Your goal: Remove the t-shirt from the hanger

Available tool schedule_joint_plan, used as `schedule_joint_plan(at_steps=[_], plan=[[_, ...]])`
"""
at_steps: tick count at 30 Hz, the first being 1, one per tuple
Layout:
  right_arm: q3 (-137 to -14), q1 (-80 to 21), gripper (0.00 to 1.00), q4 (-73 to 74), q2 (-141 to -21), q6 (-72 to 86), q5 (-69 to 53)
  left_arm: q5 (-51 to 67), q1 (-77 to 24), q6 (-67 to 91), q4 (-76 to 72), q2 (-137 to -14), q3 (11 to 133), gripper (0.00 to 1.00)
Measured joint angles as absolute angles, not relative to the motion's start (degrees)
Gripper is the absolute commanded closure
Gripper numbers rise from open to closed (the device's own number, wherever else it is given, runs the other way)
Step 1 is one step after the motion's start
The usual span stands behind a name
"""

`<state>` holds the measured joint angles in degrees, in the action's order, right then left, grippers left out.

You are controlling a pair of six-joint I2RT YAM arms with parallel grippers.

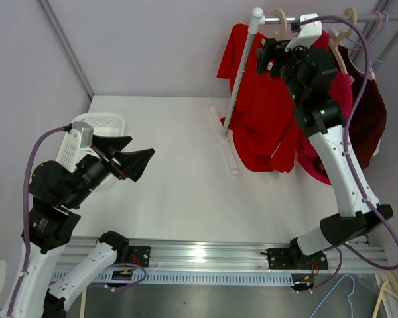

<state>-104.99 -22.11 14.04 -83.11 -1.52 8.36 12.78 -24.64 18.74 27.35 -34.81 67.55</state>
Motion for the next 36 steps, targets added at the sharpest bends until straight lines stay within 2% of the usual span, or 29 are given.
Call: schedule_joint_plan(at_steps=[8, 10, 15, 18, 24, 27, 29, 30, 36], plan=[[-115.3, -13.7, 0.24, 14.7, -92.6, -1.1, 4.9, 12.2, -24.6, 16.3, 26.6, -34.3, 67.2, 0.00], [-117.1, -12.4, 0.33, 14.7, -94.2, -0.8, 3.9, 12.1, -24.6, 16.0, 26.2, -34.4, 67.1, 0.01], [-120.2, -9.1, 0.36, 14.4, -97.4, 1.7, -2.1, 12.1, -24.6, 15.3, 25.4, -34.5, 67.1, 0.00], [-120.3, -7.4, 0.44, 14.0, -98.4, 3.0, -5.7, 12.1, -24.6, 14.9, 25.0, -34.6, 67.1, 0.01], [-120.4, -5.1, 0.45, 12.1, -100.0, 5.4, -11.8, 11.9, -24.6, 14.3, 24.9, -34.6, 67.1, 0.00], [-120.6, -4.4, 0.66, 11.2, -100.9, 6.2, -14.5, 11.6, -24.6, 13.9, 24.9, -34.7, 67.1, 0.00], [-120.8, -4.3, 0.71, 10.7, -101.5, 6.9, -16.0, 11.3, -24.6, 13.8, 24.9, -34.9, 67.1, 0.00], [-120.9, -4.2, 0.77, 10.5, -101.7, 7.0, -16.6, 11.1, -24.6, 13.5, 24.9, -35.0, 67.1, 0.00], [-120.8, -4.1, 0.80, 7.4, -102.0, 7.2, -20.2, 10.6, -24.6, 13.3, 24.9, -35.6, 67.1, 0.00]])
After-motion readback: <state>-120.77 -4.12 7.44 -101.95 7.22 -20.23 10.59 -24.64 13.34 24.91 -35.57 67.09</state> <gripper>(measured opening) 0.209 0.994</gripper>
